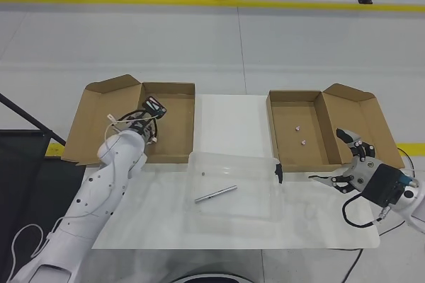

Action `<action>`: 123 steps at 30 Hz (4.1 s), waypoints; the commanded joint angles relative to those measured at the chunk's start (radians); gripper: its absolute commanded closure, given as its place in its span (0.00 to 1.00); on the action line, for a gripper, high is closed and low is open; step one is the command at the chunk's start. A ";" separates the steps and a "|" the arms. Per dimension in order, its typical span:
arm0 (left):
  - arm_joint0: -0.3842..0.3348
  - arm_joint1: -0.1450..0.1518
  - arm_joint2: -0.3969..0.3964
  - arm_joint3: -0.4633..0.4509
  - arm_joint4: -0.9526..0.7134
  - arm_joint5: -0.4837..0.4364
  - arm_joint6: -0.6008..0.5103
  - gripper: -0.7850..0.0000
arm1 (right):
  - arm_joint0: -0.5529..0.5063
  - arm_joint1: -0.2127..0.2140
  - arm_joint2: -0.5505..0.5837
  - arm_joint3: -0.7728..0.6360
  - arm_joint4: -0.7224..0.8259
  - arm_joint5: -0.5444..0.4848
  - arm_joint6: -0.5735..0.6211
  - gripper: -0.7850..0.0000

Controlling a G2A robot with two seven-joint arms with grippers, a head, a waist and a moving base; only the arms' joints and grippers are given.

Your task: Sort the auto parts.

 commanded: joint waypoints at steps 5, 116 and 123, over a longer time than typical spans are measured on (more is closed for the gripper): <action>0.011 -0.006 0.008 -0.005 -0.015 -0.032 -0.008 0.47 | 0.000 0.000 0.000 0.000 0.000 0.000 0.000 0.00; -0.264 0.038 0.589 -0.320 -0.936 -0.162 -0.621 0.47 | 0.000 0.000 0.000 0.000 0.000 0.000 0.000 0.00; -0.278 0.020 0.615 -0.250 -0.958 -0.174 -0.623 0.48 | 0.000 0.000 0.000 0.000 0.000 0.000 0.000 0.00</action>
